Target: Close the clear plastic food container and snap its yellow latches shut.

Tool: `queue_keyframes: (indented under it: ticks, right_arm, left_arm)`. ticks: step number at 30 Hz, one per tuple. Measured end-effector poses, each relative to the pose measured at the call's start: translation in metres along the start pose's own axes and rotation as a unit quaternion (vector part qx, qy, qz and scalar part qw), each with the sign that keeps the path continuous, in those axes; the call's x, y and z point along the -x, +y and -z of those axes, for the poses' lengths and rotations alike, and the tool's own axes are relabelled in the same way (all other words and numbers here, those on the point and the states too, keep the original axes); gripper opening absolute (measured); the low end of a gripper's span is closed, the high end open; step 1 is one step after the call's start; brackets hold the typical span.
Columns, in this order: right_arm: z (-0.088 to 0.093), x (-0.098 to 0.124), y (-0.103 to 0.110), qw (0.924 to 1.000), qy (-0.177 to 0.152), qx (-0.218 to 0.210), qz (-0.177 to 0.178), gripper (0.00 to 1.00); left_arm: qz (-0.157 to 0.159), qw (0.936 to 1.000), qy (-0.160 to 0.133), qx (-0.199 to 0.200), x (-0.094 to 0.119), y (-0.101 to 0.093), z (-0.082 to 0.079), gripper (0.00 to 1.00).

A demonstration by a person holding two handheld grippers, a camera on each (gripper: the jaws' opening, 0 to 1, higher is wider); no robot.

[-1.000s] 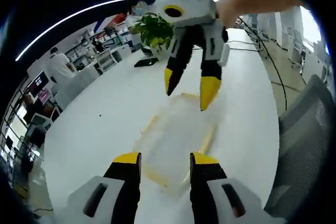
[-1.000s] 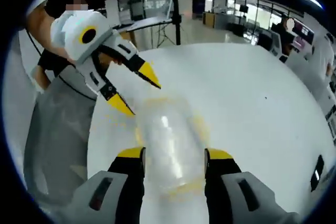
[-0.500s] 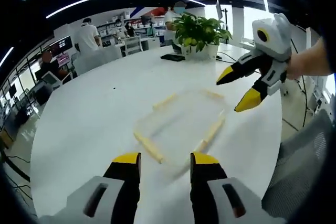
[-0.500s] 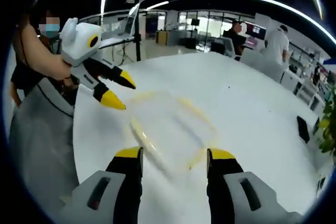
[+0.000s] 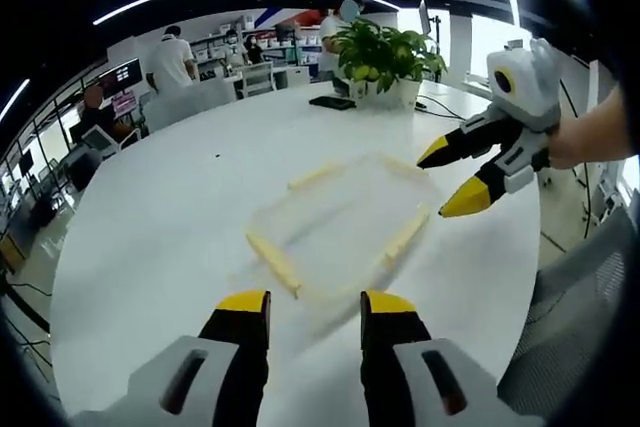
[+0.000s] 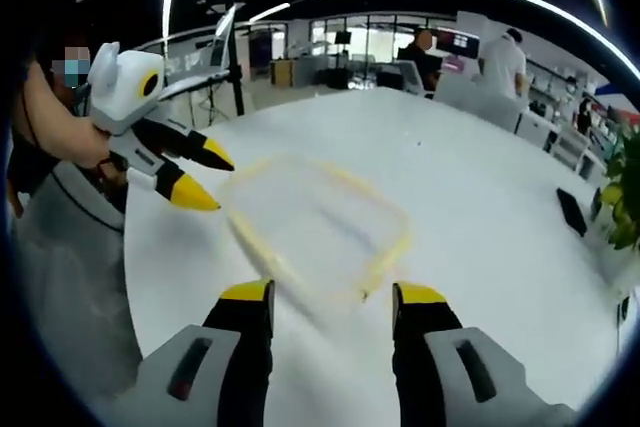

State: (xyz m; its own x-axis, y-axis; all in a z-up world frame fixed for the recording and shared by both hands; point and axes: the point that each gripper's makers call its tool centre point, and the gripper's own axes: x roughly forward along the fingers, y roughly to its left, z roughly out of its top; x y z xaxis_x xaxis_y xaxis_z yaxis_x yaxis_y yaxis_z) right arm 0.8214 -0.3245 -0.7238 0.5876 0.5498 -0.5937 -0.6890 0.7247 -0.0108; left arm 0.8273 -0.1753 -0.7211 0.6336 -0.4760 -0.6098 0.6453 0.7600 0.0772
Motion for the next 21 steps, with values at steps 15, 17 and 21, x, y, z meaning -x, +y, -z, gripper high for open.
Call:
queue_keyframes:
  ticks: [15,17,21]
  right_arm:
    - [0.0049,-0.0056,0.0026,0.9998,-0.001,-0.011,0.015,0.40]
    - [0.0042,-0.0059,0.0012,0.9997,-0.003,-0.014,0.019,0.39]
    - [0.0022,-0.0058,0.0021,0.9997,-0.007,-0.018,0.018,0.35]
  left_arm:
    - [0.004,1.0000,0.005,0.003,-0.0064,-0.0036,0.0024,0.28]
    - [0.004,1.0000,0.006,0.002,-0.0070,-0.0037,0.0026,0.28]
    - [0.006,1.0000,0.007,0.001,-0.0074,-0.0047,0.0029,0.27]
